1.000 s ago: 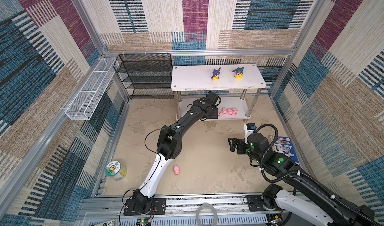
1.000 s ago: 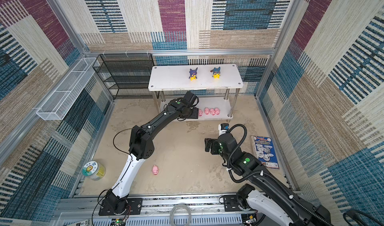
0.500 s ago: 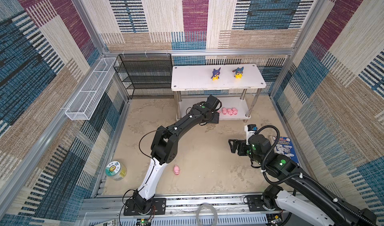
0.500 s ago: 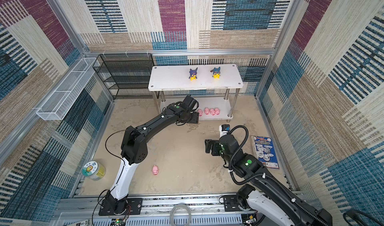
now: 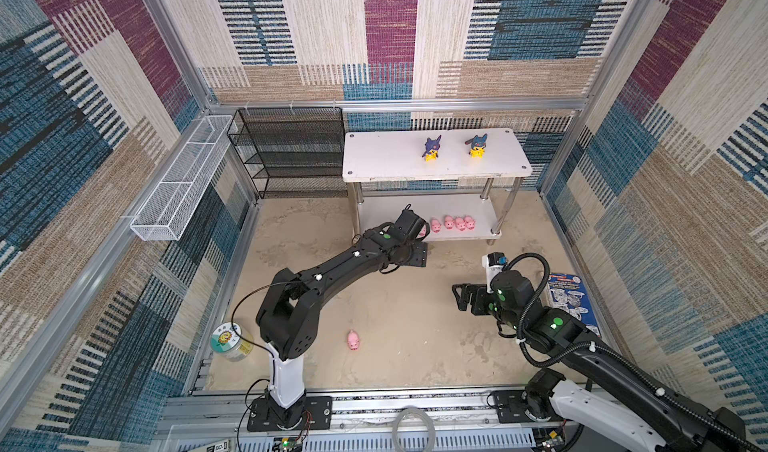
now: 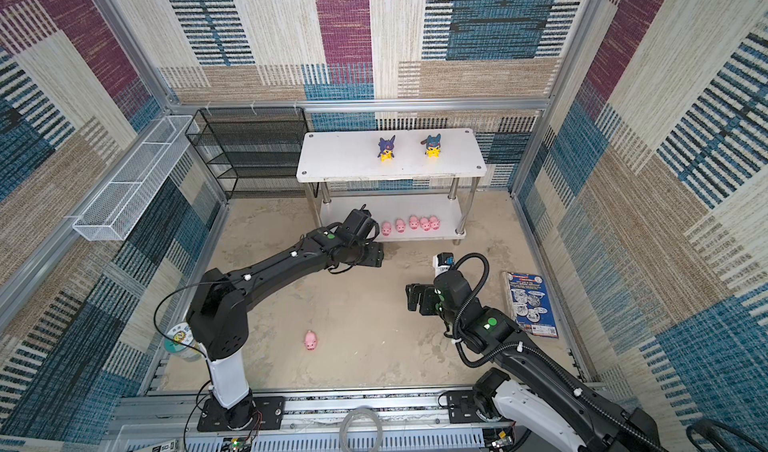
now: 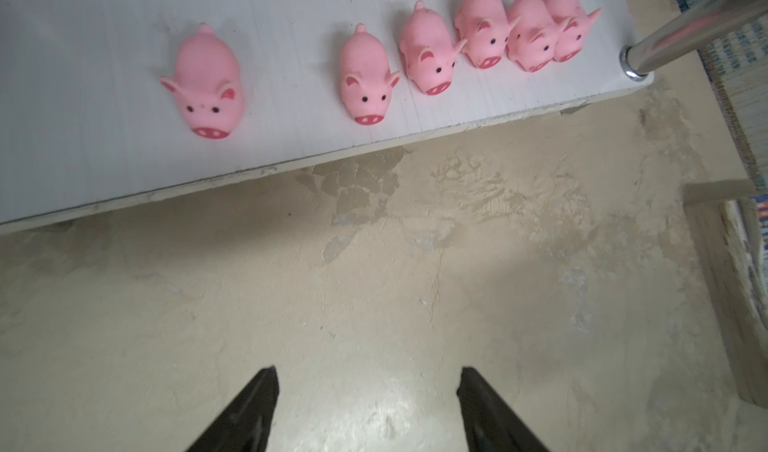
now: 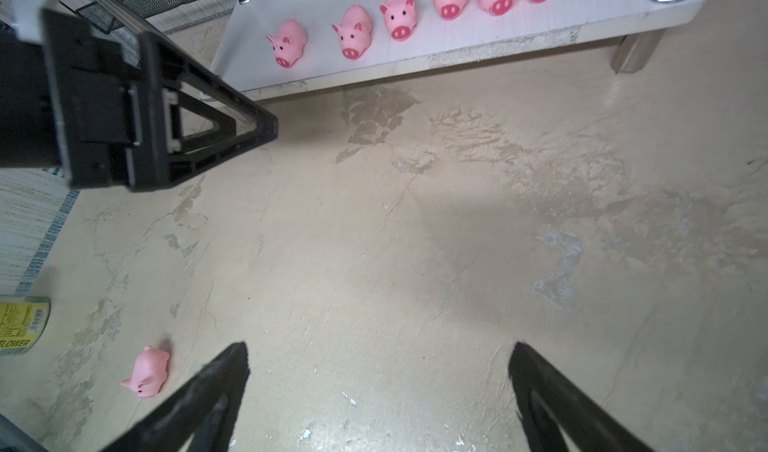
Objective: Place and organize the plastic toys onto the shelf
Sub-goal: 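Move the left gripper back toward the last floor pig while the right gripper moves closer, then reach the right gripper across over the last pink floor pig and lower it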
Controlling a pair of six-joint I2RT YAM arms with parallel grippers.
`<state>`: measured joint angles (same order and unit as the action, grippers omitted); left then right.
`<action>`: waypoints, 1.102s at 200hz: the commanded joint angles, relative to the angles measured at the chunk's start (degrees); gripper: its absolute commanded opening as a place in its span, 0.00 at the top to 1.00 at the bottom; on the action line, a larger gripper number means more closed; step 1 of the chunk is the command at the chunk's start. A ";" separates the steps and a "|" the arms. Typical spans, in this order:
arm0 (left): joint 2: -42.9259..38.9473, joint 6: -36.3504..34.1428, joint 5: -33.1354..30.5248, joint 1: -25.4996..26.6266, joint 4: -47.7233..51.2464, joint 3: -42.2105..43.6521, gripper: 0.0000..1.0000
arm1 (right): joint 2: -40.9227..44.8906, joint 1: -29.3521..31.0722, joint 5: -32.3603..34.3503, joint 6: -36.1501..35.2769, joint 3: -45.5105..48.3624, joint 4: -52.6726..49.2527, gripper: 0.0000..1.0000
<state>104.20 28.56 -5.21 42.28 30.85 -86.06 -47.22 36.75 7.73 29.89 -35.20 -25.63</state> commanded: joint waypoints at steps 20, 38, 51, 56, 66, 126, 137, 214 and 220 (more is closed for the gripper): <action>-13.37 -0.52 -6.52 0.04 -1.37 12.25 0.22 | -3.29 2.36 -2.28 0.03 0.11 5.88 0.00; -20.67 -0.45 -9.80 -0.04 -0.44 18.65 0.21 | -6.24 4.75 -1.84 0.24 -0.24 8.04 0.00; -25.89 0.23 -11.96 -0.17 0.67 23.08 0.20 | -9.04 6.46 -2.15 0.43 -0.70 10.31 0.00; -27.91 0.50 -12.55 -0.30 1.05 24.74 0.19 | -10.47 7.15 -2.43 0.51 -1.00 11.43 0.00; -31.88 1.25 -13.49 -0.51 1.90 27.82 0.19 | -13.10 8.41 -2.38 0.52 -1.85 12.88 0.01; -50.85 6.59 -15.04 -3.18 10.00 42.16 0.12 | -26.44 15.90 -1.93 0.32 -8.34 17.53 0.08; -53.87 7.76 -14.37 -4.06 10.49 44.68 0.10 | -28.53 17.76 -1.37 0.71 -9.63 17.87 0.11; -57.40 11.23 5.98 -21.84 0.83 58.95 0.09 | -42.16 30.29 2.00 3.89 -18.07 18.99 0.20; -57.59 11.32 7.06 -23.13 0.49 59.45 0.09 | -42.79 30.99 2.31 4.14 -18.51 19.04 0.20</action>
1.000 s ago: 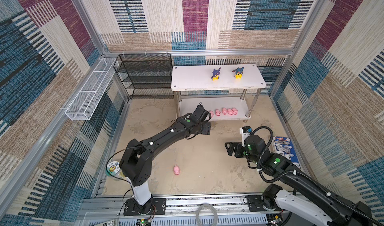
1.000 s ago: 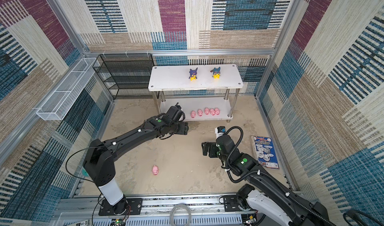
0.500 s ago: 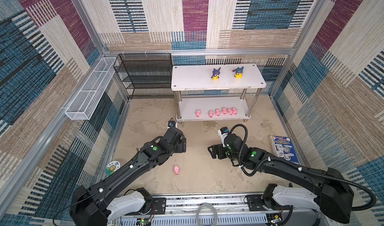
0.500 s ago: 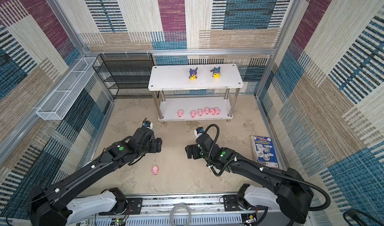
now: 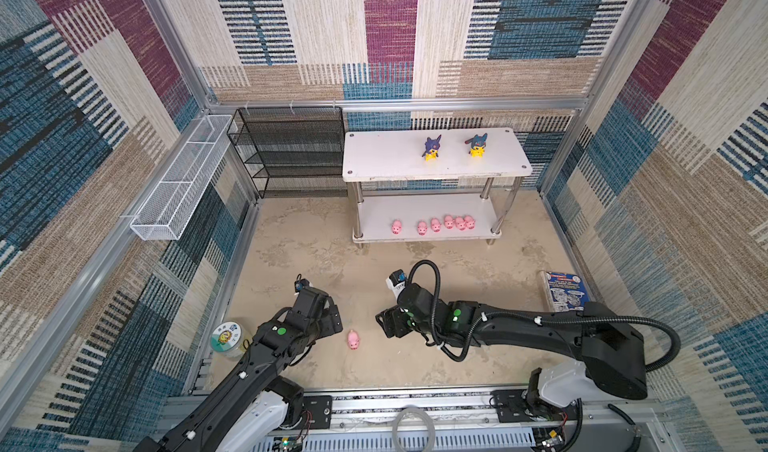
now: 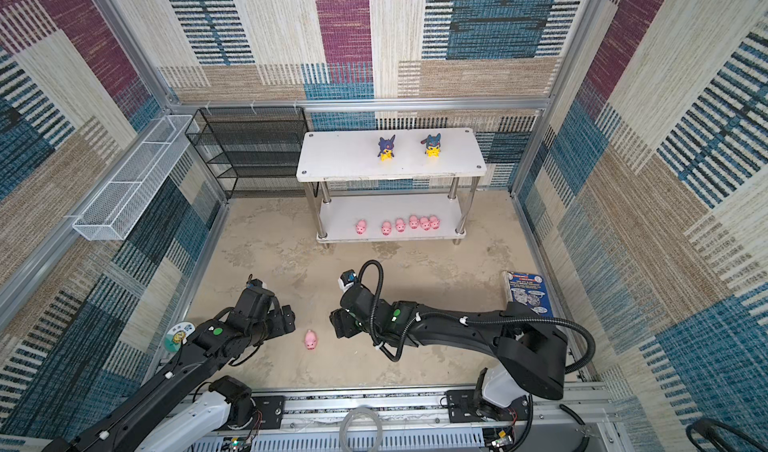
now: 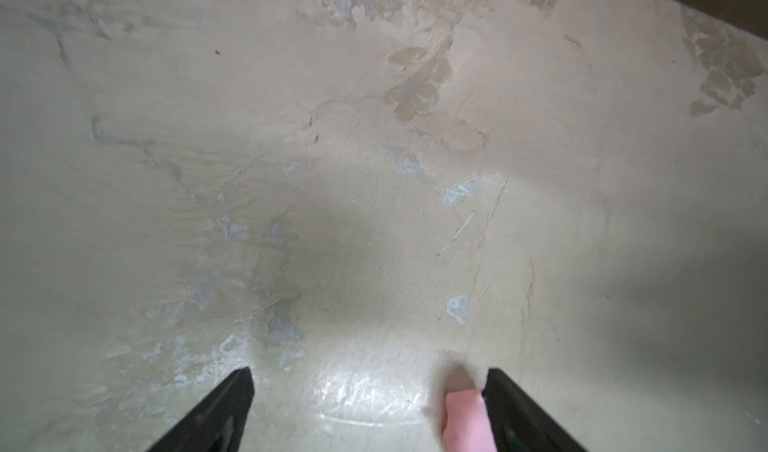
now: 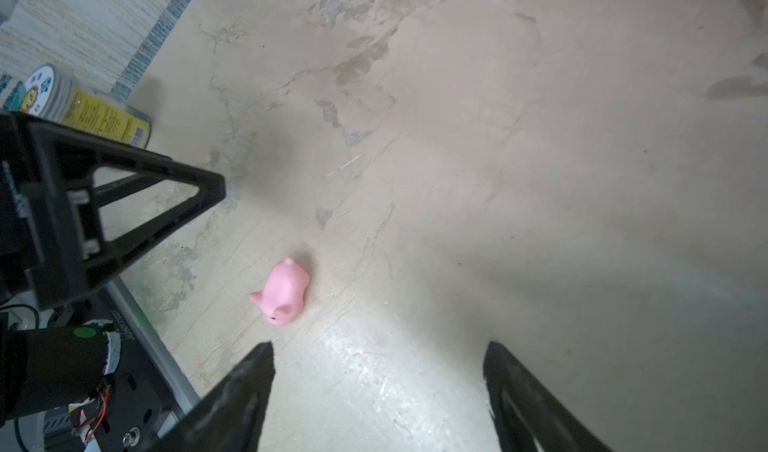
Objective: Place and organize the plastic toys onto the shelf
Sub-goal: 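Reach the right gripper across over the last pink floor pig and lower it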
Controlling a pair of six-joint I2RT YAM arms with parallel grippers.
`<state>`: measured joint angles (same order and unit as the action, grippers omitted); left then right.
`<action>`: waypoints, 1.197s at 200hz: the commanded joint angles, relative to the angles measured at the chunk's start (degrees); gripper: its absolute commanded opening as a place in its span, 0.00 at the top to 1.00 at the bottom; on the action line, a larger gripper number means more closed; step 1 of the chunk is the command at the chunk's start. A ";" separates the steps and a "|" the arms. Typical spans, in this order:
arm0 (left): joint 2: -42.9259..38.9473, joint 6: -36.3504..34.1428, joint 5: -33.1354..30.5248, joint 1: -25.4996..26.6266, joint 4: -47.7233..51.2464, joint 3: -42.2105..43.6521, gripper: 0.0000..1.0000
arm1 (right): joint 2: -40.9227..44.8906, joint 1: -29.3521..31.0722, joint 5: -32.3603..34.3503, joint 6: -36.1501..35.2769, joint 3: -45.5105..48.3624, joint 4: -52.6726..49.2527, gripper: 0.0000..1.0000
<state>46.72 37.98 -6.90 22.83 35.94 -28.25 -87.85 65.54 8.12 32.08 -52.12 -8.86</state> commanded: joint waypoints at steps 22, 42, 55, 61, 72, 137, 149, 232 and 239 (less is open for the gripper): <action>-2.54 2.65 10.33 -6.83 -4.88 2.91 0.09 | -4.91 4.42 3.15 2.20 -3.47 2.57 0.19; -5.41 2.95 9.61 -8.29 -3.72 2.85 0.09 | -8.03 6.18 3.30 2.14 -5.89 2.86 0.19; -6.91 3.00 8.50 -8.58 -2.76 2.60 0.09 | -10.32 7.34 4.09 1.53 -7.97 1.91 0.19; -7.46 3.22 8.00 -8.68 -2.35 2.59 0.09 | -11.32 7.85 4.62 1.23 -9.05 1.22 0.19; -8.21 3.39 7.20 -8.90 -1.90 2.59 0.09 | -12.91 8.20 4.73 0.59 -10.46 0.49 0.21; -7.59 3.49 6.92 -9.82 -0.57 0.97 0.08 | -19.82 8.73 2.95 -0.81 -16.73 -1.45 0.38; -7.69 3.44 6.83 -9.99 -0.45 0.61 0.08 | -21.34 9.16 2.87 -0.87 -17.86 -1.97 0.38; -7.60 3.74 7.03 -10.70 -1.29 0.85 0.08 | -26.01 9.97 6.70 0.71 -19.18 -6.38 0.40; -7.50 3.83 7.14 -10.78 -1.61 1.00 0.08 | -26.05 9.96 7.25 1.03 -18.96 -6.64 0.40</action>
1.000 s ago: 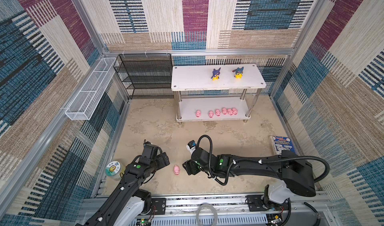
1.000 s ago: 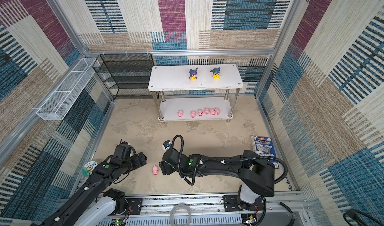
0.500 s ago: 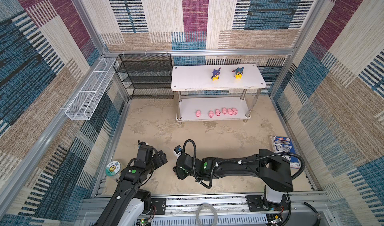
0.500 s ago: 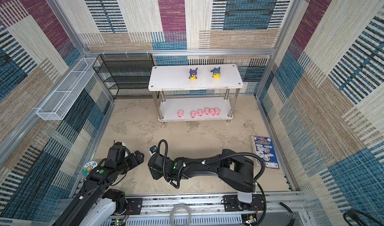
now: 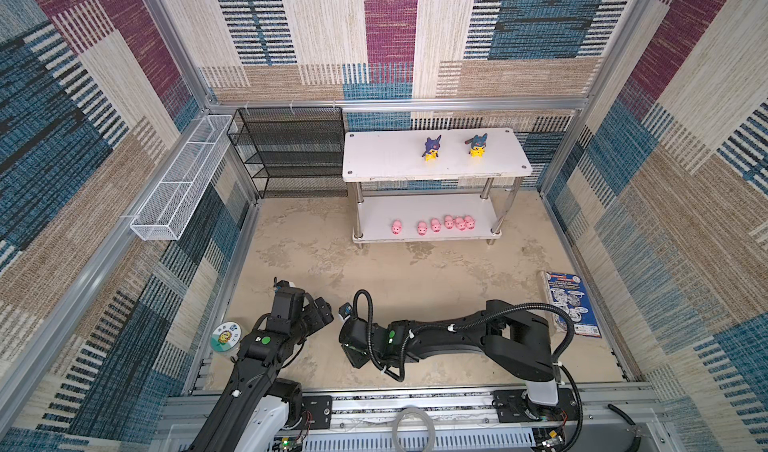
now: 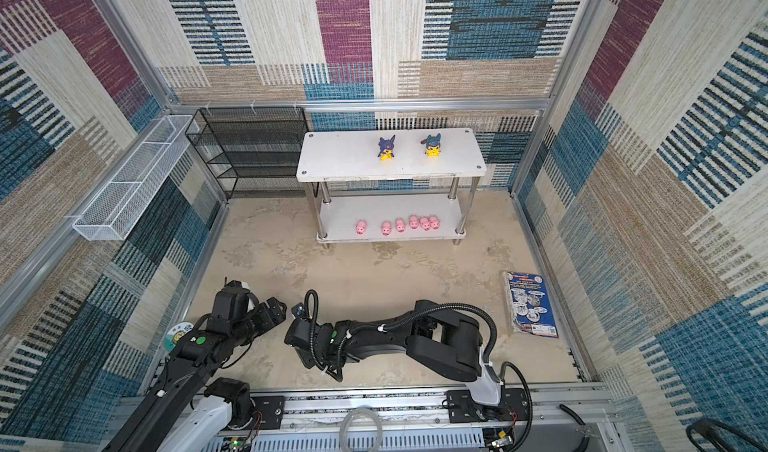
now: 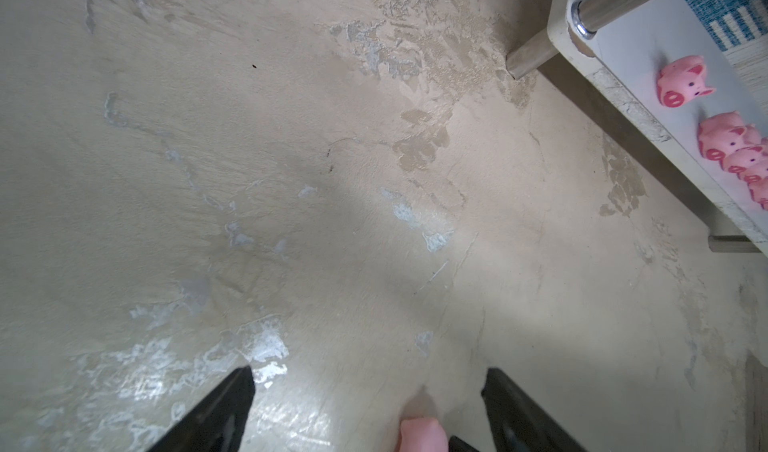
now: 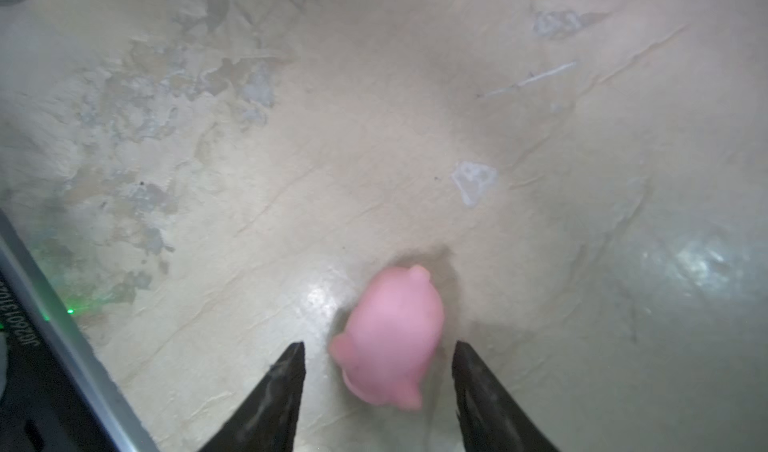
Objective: Place and organize the plastic toys onto the shelf
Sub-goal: 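Reach the right gripper across over the last pink floor pig and lower it, then close the right gripper on the pink pig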
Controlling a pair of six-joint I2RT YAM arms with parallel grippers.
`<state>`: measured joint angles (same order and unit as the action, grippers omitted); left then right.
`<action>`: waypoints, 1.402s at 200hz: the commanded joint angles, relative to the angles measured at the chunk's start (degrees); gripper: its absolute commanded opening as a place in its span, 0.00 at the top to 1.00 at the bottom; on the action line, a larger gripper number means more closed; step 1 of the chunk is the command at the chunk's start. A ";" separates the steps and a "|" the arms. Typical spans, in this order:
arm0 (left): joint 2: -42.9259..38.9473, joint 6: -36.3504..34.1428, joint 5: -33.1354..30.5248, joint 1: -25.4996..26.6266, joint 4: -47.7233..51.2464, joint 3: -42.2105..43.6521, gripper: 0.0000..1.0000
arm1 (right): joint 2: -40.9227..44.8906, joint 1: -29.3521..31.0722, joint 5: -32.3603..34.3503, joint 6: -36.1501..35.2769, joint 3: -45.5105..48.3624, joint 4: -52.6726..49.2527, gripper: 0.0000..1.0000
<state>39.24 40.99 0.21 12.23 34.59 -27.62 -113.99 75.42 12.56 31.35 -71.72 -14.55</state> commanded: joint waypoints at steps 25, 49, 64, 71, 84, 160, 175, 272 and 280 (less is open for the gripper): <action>0.56 0.90 0.72 -0.26 -1.26 0.46 0.08 | 0.30 0.08 4.24 2.57 1.23 -1.76 0.40; 1.42 0.84 1.37 -0.28 -1.98 0.37 0.09 | 1.18 0.08 4.12 2.27 2.28 -0.60 0.40; 1.64 0.75 1.47 -0.34 -2.19 0.37 0.09 | 1.14 0.14 3.57 1.51 2.29 -0.02 0.39; 1.63 0.72 1.47 -0.36 -2.03 0.37 0.09 | 1.31 0.08 3.06 1.14 2.53 0.69 0.39; 1.46 0.73 1.22 -0.36 -1.81 0.44 0.09 | 1.41 0.10 2.58 0.58 2.62 1.51 0.38; 0.35 0.39 0.65 -0.54 -0.92 0.72 0.09 | -0.58 0.09 1.77 -1.60 0.79 3.29 0.40; 0.56 0.40 0.82 -0.62 -1.36 0.89 0.09 | -0.94 0.09 1.97 -1.77 0.46 3.16 0.41; 2.38 -0.09 1.29 -0.80 -2.68 0.72 0.09 | -3.39 0.08 4.39 -1.41 -1.82 0.50 0.59; 2.33 -0.06 1.28 -0.89 -2.68 0.72 0.09 | -3.43 0.08 4.42 -1.41 -1.99 0.23 0.61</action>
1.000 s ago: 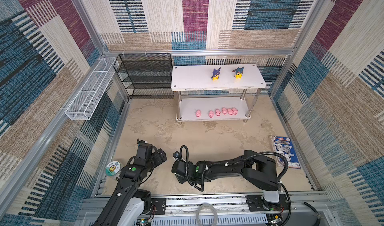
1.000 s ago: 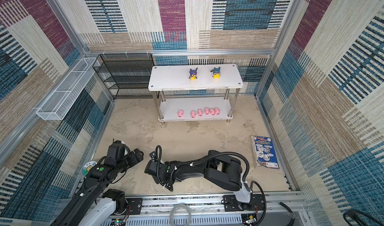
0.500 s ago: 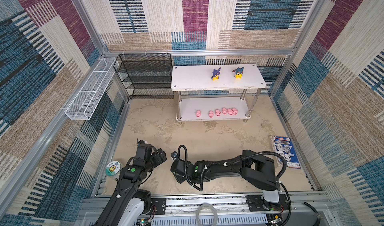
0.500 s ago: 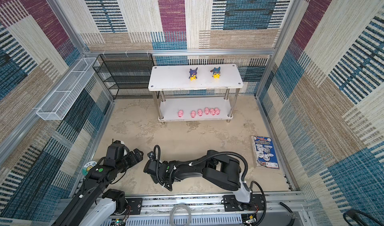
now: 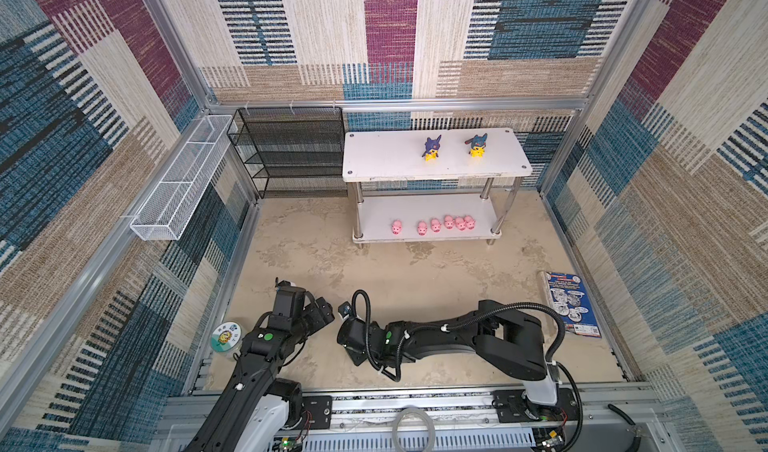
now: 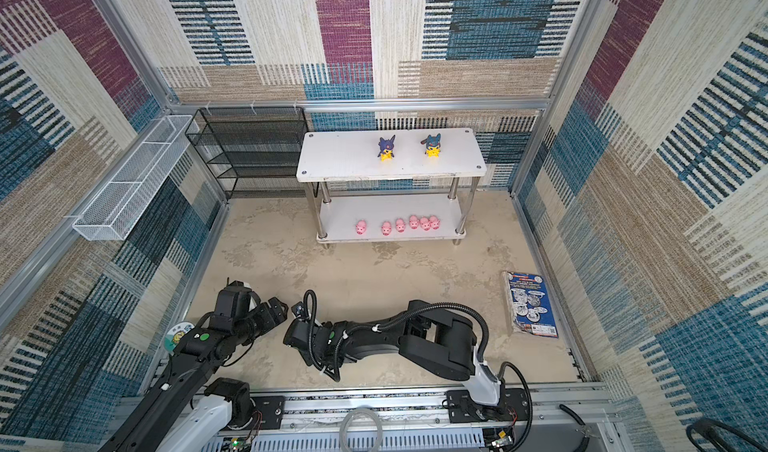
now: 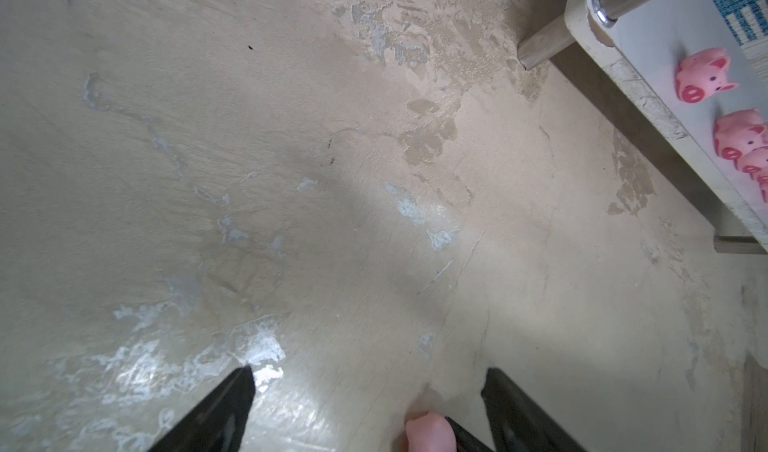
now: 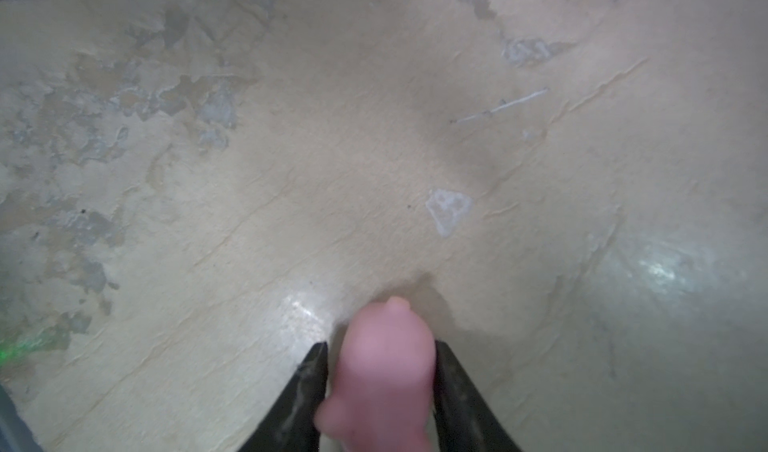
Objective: Place and organize the plastic toys onto the shelf
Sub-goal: 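Close the right gripper on the pink pig, then lift the pig with the right gripper and carry it to the lower tier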
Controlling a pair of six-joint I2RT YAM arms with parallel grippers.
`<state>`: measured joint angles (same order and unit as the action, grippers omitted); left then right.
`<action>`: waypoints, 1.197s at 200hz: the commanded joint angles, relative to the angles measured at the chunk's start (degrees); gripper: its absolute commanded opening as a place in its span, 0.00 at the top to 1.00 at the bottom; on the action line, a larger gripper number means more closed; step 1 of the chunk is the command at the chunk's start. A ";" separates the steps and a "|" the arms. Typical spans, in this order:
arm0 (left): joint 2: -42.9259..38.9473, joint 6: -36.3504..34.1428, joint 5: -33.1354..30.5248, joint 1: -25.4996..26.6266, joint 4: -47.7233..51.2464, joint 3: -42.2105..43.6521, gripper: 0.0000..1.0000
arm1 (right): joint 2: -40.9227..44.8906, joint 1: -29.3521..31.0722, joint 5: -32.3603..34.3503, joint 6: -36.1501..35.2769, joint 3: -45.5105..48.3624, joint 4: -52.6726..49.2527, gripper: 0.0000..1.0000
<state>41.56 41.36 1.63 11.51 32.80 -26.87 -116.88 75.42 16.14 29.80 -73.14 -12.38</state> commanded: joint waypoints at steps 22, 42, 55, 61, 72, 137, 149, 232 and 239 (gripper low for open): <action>0.01 -0.58 -0.18 -0.26 -0.98 0.00 0.09 | -0.05 0.06 1.63 0.51 -0.33 -2.61 0.63; 0.19 -0.63 -0.05 -0.35 -1.18 0.07 0.09 | 1.10 -0.09 2.44 0.87 0.36 -2.89 0.65; 0.28 -0.65 0.04 -0.35 -1.44 0.15 0.09 | 2.01 -0.23 2.57 1.05 0.91 -2.89 0.66; 0.36 -0.58 0.15 -0.35 -1.51 0.11 0.09 | 2.32 -0.35 2.70 1.17 1.15 -2.82 0.67; 0.53 -0.68 0.30 -0.43 -1.67 0.15 0.09 | 3.01 -0.53 2.88 1.26 1.55 -2.99 0.67; -0.97 -4.74 2.32 -0.35 -0.39 -2.78 0.10 | 7.87 -3.52 4.56 -0.54 3.93 -2.24 0.67; -0.71 -5.01 2.78 -0.35 -0.40 -3.50 0.09 | 8.33 -4.89 5.17 -1.50 3.74 -2.64 0.67; 9.71 -8.05 5.52 3.43 -5.49 -9.33 0.10 | 11.84 -16.89 6.47 -9.71 1.56 -2.21 0.67; 10.75 -8.29 5.28 4.35 -6.00 -10.02 0.10 | 11.85 -18.19 6.24 -10.34 1.32 -2.10 0.67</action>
<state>50.13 35.59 6.46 14.06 30.09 -34.92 -105.78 60.01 21.61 22.55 -70.78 -15.27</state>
